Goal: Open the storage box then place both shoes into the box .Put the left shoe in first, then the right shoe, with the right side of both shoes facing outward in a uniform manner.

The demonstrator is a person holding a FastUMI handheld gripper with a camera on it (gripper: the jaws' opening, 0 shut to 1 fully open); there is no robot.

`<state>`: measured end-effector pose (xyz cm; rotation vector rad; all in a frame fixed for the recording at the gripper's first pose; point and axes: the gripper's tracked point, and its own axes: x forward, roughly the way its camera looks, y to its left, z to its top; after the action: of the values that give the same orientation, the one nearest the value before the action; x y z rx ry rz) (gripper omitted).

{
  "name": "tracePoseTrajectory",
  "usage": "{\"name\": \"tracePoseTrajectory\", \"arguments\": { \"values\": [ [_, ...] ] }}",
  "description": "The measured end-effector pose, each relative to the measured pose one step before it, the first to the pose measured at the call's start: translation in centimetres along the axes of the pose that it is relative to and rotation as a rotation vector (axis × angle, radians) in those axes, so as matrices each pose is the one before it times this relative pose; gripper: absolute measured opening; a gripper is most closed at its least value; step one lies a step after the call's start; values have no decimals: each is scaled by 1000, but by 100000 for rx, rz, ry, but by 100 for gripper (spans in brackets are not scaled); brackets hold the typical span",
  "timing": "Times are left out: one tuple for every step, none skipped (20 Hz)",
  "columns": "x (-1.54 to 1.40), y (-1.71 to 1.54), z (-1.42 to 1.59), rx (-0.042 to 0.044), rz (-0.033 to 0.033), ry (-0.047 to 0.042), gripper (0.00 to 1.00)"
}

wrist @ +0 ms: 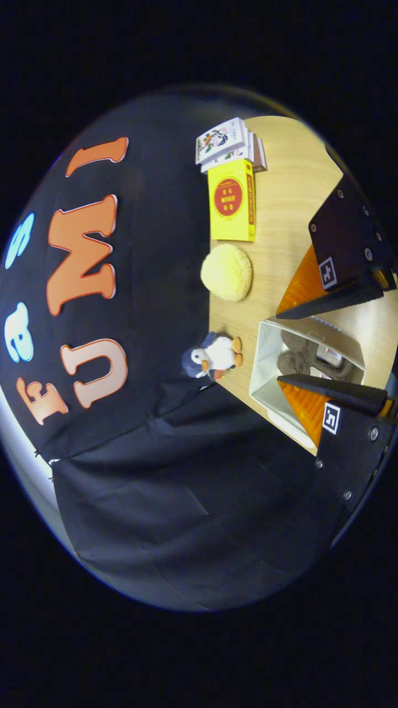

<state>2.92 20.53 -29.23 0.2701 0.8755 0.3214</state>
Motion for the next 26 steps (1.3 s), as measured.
{"name": "tracePoseTrajectory", "arguments": {
  "values": [
    [-1489, -1019, 716, 18, -690, -3086, 61],
    [-1192, -844, 786, 628, -336, -2877, 66],
    [-1258, -836, 789, 709, 129, -2866, 69],
    [-1271, -938, 981, -87, -290, -3146, 74],
    [-1148, -1167, 1039, -1252, -1109, -3623, 77],
    [-836, -1431, 1083, -3022, -1999, -4729, 82],
    [-542, -1862, 721, -3787, -3811, -3687, 84],
    [-811, -1647, 222, -2954, -3683, -2160, 87],
    [-1054, -1393, 94, -1852, -2101, -1431, 89],
    [-868, -801, 44, -993, -1124, -1188, 90],
    [-640, -845, 258, -494, -1283, -1834, 90],
    [-468, -1100, 561, -747, -1474, -2608, 92],
    [-634, -1241, 693, -1095, -2173, -3188, 92],
    [-492, -1116, 643, -821, -2007, -3316, 93],
    [-512, -1086, 654, -976, -2088, -3053, 93],
    [-511, -1016, 586, -614, -2110, -3178, 94],
    [-405, -889, 650, -718, -1873, -3041, 94],
    [-442, -747, 800, -452, -1625, -2845, 93],
    [-321, -720, 603, -674, -1241, -2418, 93],
    [-422, -585, 732, -557, -1245, -2247, 93],
    [-347, -514, 510, -657, -1006, -1697, 93],
    [-152, -332, 438, -448, -808, -1453, 93],
    [-300, -222, 419, -472, -386, -1833, 93],
    [-279, -217, 636, -188, -367, -2079, 93],
    [-256, -109, 573, 157, -148, -2226, 93],
    [-1067, -592, 433, 415, -170, -2518, 93]
  ]
}}
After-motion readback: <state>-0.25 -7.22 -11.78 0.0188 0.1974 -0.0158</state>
